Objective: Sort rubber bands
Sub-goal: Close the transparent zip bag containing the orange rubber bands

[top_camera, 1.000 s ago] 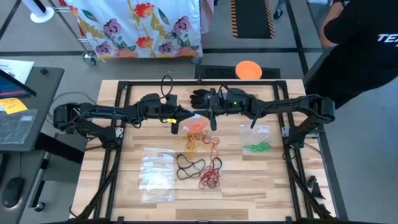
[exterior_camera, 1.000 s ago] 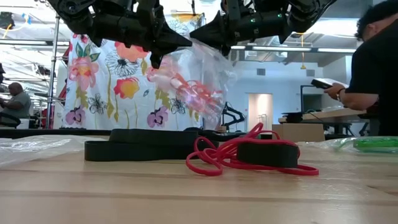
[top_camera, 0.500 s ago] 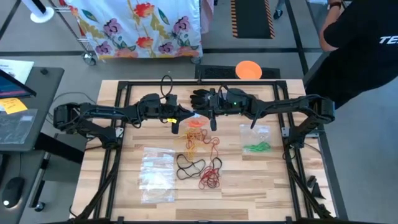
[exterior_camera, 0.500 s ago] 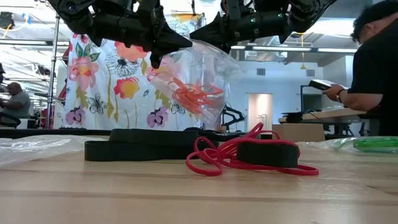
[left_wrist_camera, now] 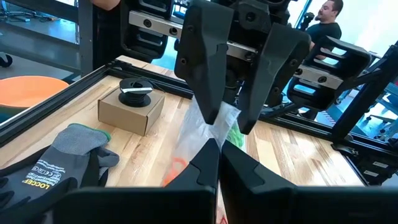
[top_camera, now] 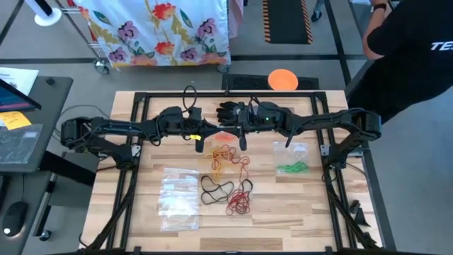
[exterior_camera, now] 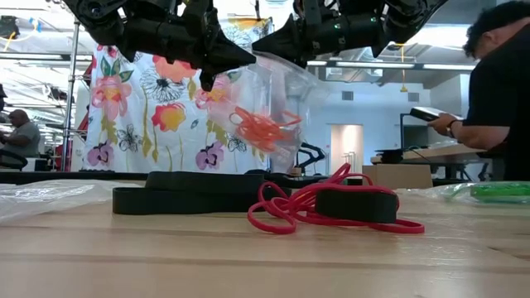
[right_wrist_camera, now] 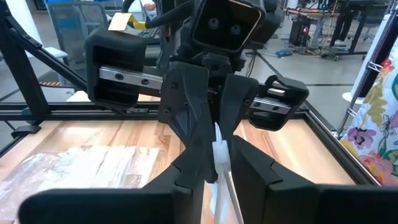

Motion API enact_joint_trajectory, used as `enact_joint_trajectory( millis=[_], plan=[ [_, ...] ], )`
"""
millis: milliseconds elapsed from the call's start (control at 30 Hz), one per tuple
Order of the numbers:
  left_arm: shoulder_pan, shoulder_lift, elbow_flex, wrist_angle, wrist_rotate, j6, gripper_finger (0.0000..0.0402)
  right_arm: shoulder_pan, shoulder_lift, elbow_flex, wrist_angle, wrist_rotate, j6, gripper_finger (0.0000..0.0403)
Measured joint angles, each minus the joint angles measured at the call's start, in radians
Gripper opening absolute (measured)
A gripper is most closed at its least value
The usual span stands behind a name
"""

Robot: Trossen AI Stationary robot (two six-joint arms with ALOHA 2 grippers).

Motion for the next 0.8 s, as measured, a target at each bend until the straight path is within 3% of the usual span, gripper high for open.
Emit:
enact_joint_trajectory(
  millis=[500,800],
  plan=[
    [0.0,0.0,0.0,-0.001,-0.002,-0.002,0.0,0.0,0.0,0.0,-0.017,0.006,-0.002,0.0074],
    [0.0,0.0,0.0,-0.001,-0.001,0.0,0.0,-0.001,0.0,0.0,-0.017,0.006,-0.002,0.0013]
  ],
)
